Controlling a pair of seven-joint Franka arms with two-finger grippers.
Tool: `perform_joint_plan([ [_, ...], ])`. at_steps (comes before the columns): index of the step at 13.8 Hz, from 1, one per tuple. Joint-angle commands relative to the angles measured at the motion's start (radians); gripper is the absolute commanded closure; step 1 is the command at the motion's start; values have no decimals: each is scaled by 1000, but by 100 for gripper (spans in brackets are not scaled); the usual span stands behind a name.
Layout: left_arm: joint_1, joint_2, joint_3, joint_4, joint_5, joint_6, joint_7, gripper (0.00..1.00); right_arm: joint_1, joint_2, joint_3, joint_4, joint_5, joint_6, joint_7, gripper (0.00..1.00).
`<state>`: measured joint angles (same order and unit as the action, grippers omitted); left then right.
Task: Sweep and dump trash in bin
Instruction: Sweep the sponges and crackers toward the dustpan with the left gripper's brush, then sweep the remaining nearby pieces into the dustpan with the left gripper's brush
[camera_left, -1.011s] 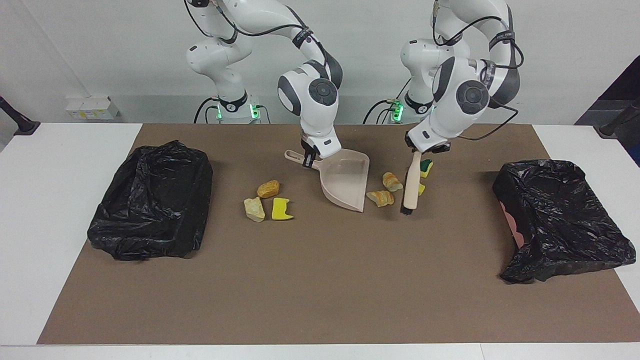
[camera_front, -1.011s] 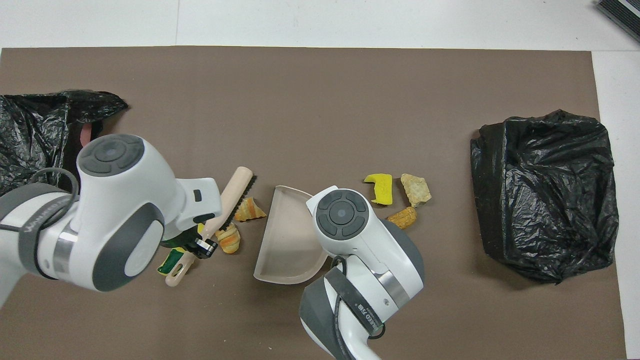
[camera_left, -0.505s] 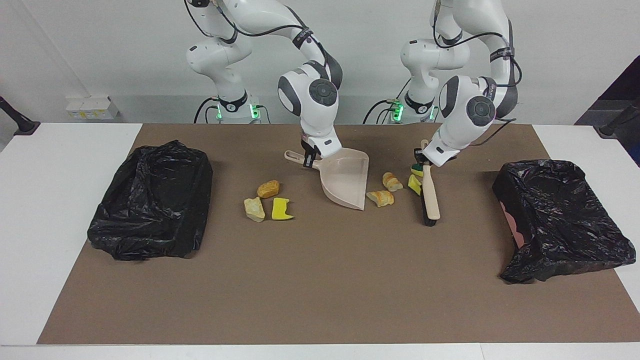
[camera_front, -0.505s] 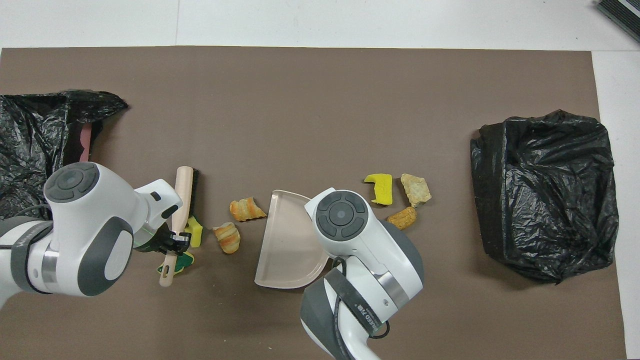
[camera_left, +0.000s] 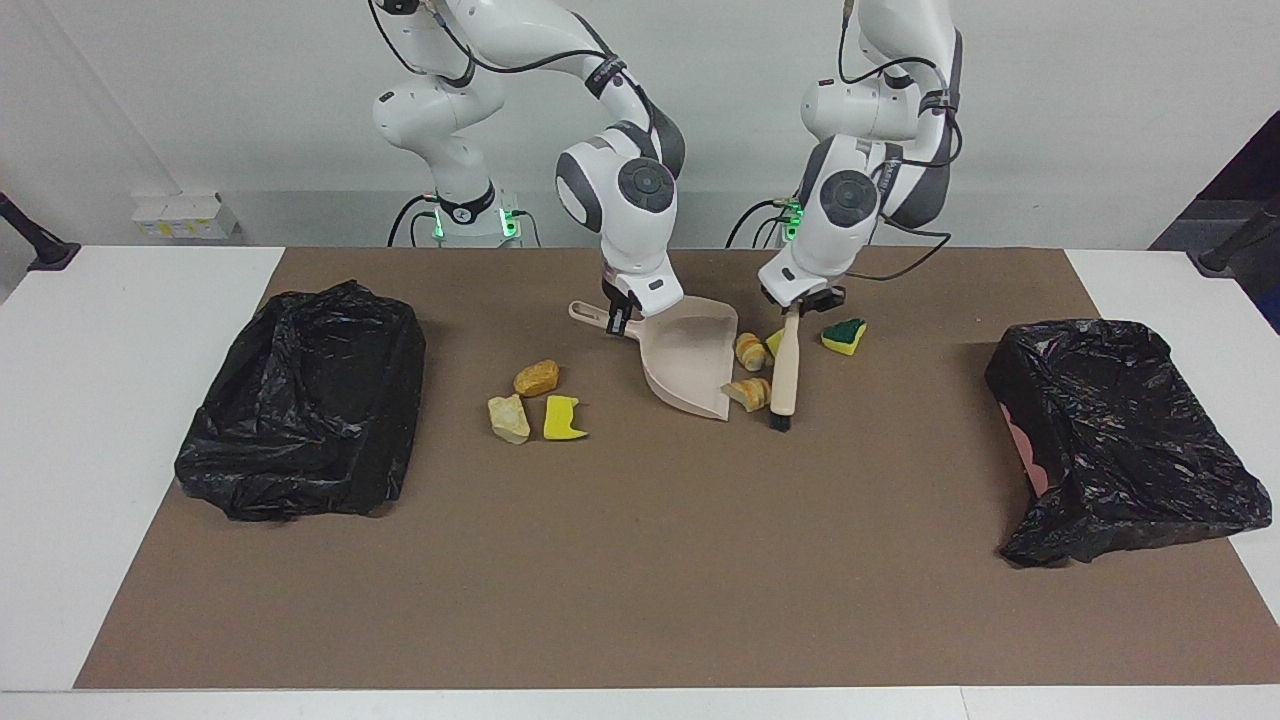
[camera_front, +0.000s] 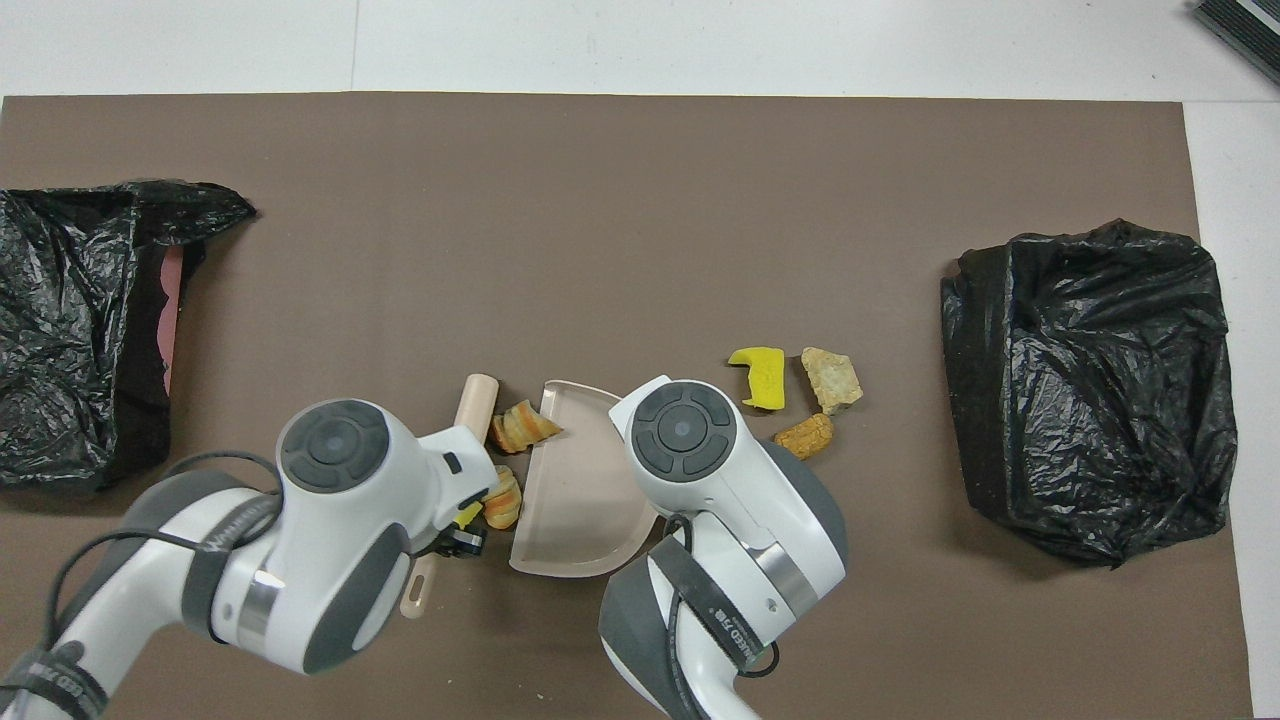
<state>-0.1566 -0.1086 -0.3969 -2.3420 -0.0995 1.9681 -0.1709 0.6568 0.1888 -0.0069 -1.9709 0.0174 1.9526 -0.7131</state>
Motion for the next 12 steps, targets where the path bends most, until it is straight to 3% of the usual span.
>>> perform_joint_plan([
  [1, -21, -63, -91, -33, -16, 5, -64, 100, -8, -25, 8, -36, -1, 23, -35, 100],
  [4, -5, -43, -88, 53, -123, -50, -68, 100, -8, -25, 7, -36, -1, 23, -35, 100],
  [7, -4, -65, 34, 122, -146, -174, -74, 100, -8, -25, 7, -36, -1, 25, -35, 100],
  [9, -1, -103, 96, 110, -143, -317, -91, 100, -8, -25, 7, -36, -1, 25, -37, 100],
  [12, 8, -166, 182, 37, -53, -376, -157, 100, -6, -26, 8, -36, -1, 26, -45, 100],
])
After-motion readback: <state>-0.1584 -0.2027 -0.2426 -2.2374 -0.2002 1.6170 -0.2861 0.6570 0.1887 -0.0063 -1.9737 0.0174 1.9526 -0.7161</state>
